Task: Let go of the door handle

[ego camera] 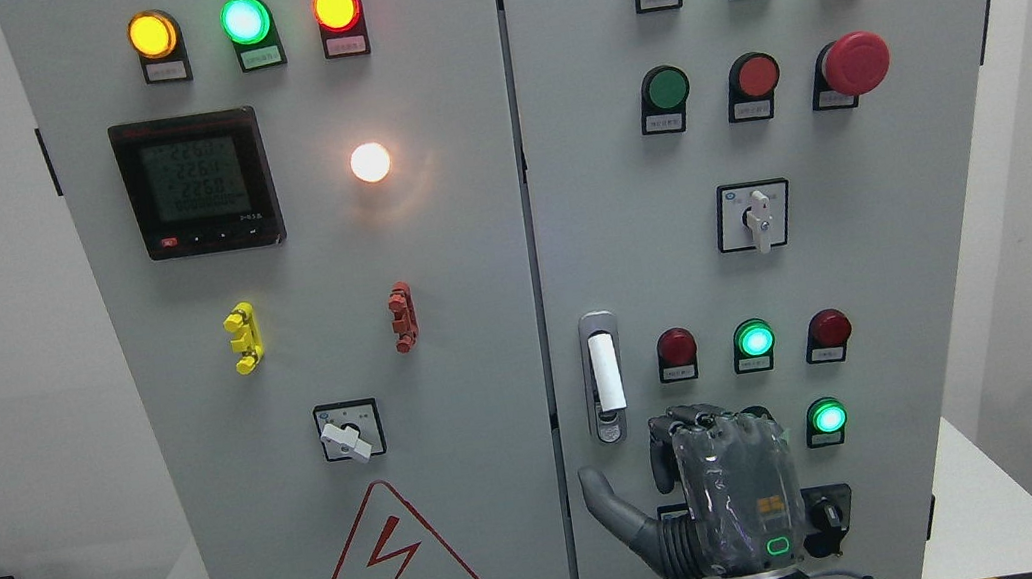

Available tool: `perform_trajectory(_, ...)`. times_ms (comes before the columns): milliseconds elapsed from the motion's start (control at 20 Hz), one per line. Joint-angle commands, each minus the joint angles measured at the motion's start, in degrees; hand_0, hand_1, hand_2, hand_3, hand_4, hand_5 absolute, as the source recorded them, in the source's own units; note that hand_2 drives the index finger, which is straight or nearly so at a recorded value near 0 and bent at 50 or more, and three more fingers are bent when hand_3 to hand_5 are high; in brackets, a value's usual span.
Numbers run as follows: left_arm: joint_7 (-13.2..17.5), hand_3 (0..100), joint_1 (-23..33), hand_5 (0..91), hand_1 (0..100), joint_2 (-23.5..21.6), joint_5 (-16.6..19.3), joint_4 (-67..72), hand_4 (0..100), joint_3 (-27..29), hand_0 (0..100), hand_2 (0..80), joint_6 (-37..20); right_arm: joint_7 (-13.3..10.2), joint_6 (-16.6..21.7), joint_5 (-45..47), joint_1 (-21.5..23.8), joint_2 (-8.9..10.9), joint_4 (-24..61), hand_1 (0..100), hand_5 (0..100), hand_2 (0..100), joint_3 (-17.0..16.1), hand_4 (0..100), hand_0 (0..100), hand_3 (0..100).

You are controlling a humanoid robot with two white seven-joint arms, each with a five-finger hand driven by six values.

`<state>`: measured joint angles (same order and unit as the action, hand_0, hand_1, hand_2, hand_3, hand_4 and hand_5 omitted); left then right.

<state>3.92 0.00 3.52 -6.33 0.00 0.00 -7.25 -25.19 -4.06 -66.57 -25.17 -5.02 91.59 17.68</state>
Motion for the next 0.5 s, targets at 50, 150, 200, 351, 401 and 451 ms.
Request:
perform_trajectory(50,0.0,0,-1.8,0.0,39,0.0,0.0,-0.4,0,-0.6,12,0.0,0.0,1.0,-0.3,0.9,-2.1,-0.52,0.3,39,100,97,-0.3,100,14,100)
perform_trajectory(150,0.0,0,-1.8,0.0,39,0.0,0.0,-0.4,0,-0.6,12,0.0,0.0,1.1,-0.4,0.9,-2.3,-0.52,0.2,40,100,97,-0.2,100,14,100)
perform_trajectory(200,0.0,0,-1.8,0.0,39,0.0,0.0,-0.4,0,-0.6,12,0.0,0.0,1.2,-0.9,0.9,-2.4,-0.52,0.2,40,100,97,-0.3,100,15,100)
perform_trajectory(351,0.0,0,-1.8,0.0,39,0.0,0.0,-0.5,0,-0.6,12,0.0,0.0,1.2,-1.2,0.9,-2.7,-0.52,0.2,43,100,97,-0.1,100,16,100)
perform_trajectory(401,0.0,0,-1.8,0.0,39,0.0,0.0,-0.4,0,-0.6,12,0.0,0.0,1.2,-1.2,0.9,-2.9,-0.52,0.2,43,100,97,-0.1,100,16,100)
perform_trajectory(451,0.0,0,-1.8,0.0,39,0.0,0.0,-0.4,0,-0.6,12,0.0,0.0,1.2,-1.2,0.9,-3.0,-0.52,0.2,44,100,97,-0.1,100,16,100)
